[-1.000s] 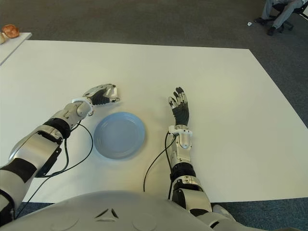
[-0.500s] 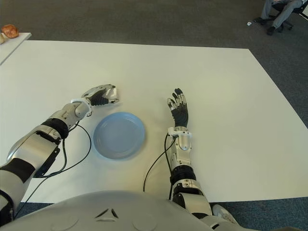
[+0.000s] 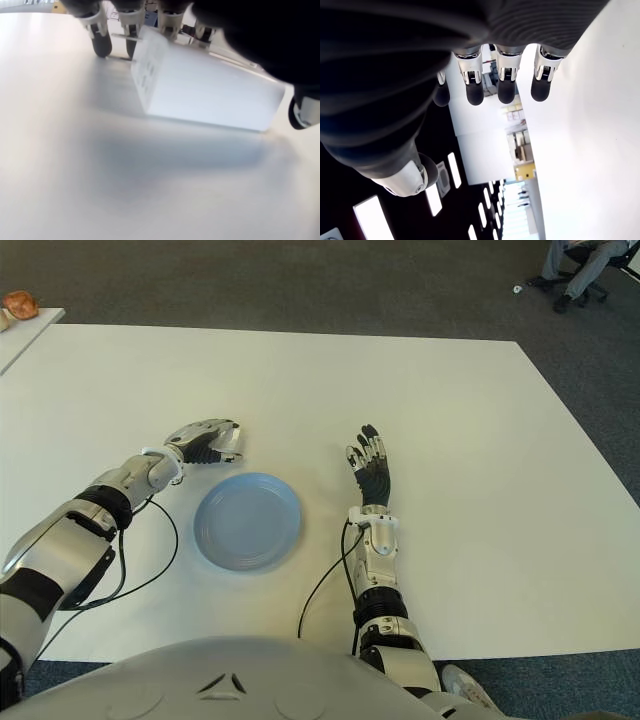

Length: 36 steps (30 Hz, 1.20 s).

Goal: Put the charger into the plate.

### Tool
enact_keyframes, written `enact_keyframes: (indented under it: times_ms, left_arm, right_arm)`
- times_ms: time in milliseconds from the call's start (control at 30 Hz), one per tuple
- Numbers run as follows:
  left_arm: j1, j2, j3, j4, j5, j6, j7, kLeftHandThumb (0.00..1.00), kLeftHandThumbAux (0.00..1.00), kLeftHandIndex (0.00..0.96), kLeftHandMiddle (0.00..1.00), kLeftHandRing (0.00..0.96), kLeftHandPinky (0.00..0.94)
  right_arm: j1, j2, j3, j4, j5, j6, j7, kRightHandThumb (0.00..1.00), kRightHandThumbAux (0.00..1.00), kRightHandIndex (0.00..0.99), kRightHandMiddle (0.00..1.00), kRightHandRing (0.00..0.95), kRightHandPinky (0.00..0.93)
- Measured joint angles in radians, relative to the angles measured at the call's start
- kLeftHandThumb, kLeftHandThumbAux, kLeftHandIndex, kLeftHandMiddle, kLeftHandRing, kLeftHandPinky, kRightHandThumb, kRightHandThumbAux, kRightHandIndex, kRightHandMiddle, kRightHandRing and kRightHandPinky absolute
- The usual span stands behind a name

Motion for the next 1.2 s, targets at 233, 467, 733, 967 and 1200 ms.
enact_keyframes:
  times_ms: [233,467,733,967,1200]
  left_arm:
    - [0.000,0.018,-0.018,0.000,0.007,-0.018,0.005,0.328,0.342,0.000,0.000,0.000,0.105]
    - [0.000,0.035,-0.034,-0.002,0.008,-0.031,0.005,0.519,0.355,0.003,0.002,0.046,0.187]
    - [-0.003,0.050,-0.038,-0.002,0.008,-0.049,0.015,0.661,0.370,0.048,0.082,0.182,0.289]
    - [-0.010,0.059,-0.040,-0.002,0.009,-0.057,0.032,0.693,0.390,0.072,0.142,0.242,0.338]
    - [-0.015,0.071,-0.045,-0.002,0.017,-0.066,0.044,0.737,0.407,0.103,0.234,0.315,0.366]
  right_arm:
    - [0.007,0.000,0.005,-0.010,0.002,0.002,0.005,0.005,0.701,0.082,0.096,0.062,0.076]
    - [0.012,0.000,0.010,-0.017,0.004,0.003,0.020,0.000,0.699,0.085,0.096,0.063,0.077]
    - [0.018,0.000,0.014,-0.025,0.004,0.003,0.024,0.000,0.691,0.088,0.099,0.066,0.081]
    - [0.022,0.000,0.015,-0.030,0.006,0.003,0.032,0.000,0.689,0.092,0.103,0.069,0.084]
    - [0.025,0.000,0.016,-0.034,0.006,0.003,0.034,0.000,0.689,0.097,0.108,0.073,0.086]
